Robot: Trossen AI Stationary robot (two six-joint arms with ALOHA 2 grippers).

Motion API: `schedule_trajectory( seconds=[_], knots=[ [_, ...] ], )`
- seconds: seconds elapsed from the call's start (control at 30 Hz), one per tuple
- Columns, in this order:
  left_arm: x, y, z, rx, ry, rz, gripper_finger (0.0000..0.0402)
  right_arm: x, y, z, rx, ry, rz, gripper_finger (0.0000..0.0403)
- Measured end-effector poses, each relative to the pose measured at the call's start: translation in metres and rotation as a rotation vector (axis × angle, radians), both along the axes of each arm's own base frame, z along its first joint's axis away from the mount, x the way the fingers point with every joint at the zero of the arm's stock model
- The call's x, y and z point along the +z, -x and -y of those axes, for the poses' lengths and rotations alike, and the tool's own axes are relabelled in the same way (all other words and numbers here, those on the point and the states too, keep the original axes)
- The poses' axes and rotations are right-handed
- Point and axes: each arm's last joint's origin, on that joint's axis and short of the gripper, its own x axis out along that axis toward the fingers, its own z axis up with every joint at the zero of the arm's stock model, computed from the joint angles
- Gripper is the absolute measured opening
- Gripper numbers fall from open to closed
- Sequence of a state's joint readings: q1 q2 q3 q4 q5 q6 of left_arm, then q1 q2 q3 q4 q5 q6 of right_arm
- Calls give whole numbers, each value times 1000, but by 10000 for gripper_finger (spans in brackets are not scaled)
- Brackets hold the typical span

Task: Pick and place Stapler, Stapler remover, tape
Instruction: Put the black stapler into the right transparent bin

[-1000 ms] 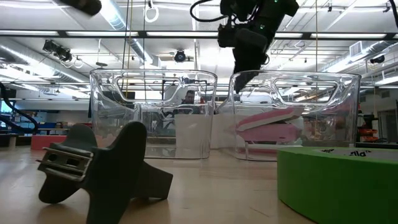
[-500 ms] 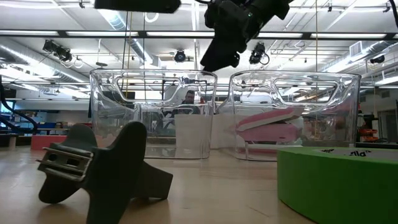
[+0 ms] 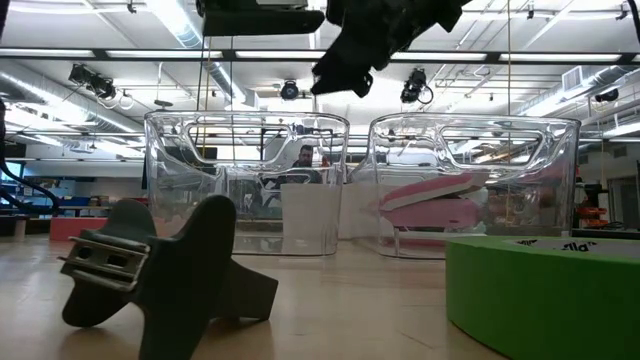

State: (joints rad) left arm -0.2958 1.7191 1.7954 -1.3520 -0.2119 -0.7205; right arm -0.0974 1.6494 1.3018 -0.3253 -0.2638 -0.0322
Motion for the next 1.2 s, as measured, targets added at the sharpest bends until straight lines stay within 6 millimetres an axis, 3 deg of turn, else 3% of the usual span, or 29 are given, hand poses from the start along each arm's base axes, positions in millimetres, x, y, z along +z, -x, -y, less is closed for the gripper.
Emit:
schedule_trajectory(
  seconds=[0.17,0.5,1.2],
  knots=[
    [0,0,-3,7,-3,-13,125,11,12,-6,134,-81,-5,203],
    [0,-2,-4,1,3,5,125,51,16,-10,178,-43,282,203],
    [2,-8,-1,-60,27,66,125,54,9,-44,251,-13,355,236]
  ],
)
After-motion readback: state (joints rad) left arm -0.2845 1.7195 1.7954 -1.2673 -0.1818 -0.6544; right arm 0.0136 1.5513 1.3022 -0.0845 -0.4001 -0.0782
